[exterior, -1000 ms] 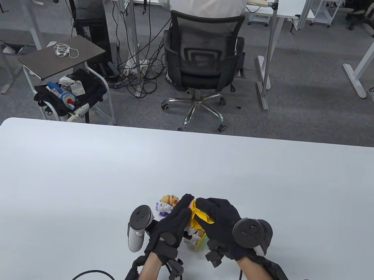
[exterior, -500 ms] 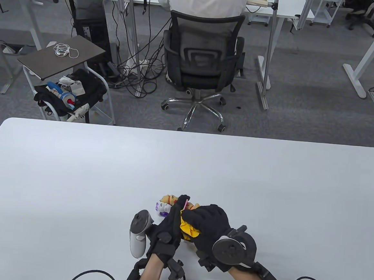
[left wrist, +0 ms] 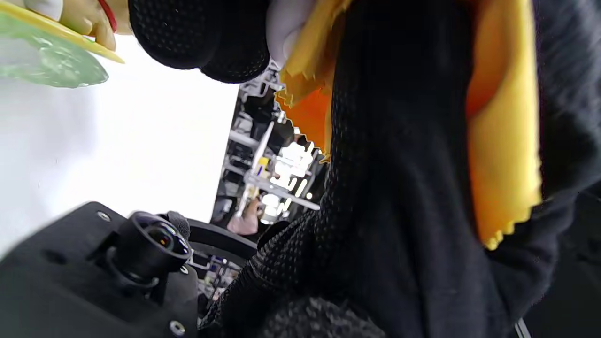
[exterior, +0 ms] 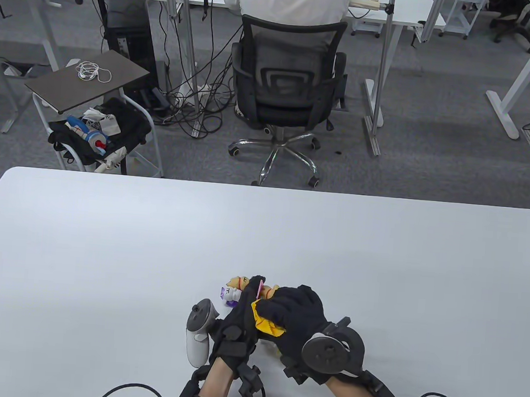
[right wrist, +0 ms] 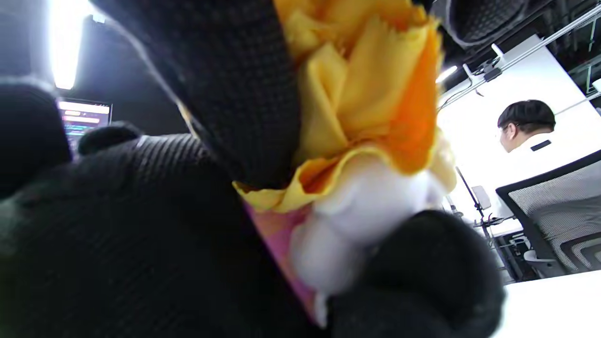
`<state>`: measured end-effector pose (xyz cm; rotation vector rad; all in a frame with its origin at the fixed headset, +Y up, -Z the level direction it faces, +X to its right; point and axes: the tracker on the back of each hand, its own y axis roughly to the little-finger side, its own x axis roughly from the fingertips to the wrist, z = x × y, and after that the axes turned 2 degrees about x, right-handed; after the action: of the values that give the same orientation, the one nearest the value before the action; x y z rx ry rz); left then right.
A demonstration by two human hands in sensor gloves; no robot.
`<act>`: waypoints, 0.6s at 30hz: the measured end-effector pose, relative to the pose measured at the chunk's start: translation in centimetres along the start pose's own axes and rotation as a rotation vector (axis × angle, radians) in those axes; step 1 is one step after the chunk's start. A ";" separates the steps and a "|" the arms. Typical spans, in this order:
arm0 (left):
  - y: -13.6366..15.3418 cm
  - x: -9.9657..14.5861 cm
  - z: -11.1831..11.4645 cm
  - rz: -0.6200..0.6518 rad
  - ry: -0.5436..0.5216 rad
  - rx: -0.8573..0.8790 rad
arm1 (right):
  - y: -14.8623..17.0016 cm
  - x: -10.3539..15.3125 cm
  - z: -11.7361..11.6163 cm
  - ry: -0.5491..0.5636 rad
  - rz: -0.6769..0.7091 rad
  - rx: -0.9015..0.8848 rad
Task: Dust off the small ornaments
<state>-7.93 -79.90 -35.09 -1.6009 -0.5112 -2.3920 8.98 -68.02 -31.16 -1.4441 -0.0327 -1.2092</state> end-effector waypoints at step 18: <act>-1.5 0.3 -0.7 0.063 -0.034 -0.097 | 4.6 -0.3 1.4 -0.021 -0.393 -0.316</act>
<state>-9.12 -78.82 -35.32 -1.6738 -0.3510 -2.3808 12.62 -68.22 -34.30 -1.7817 -0.1519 -1.5710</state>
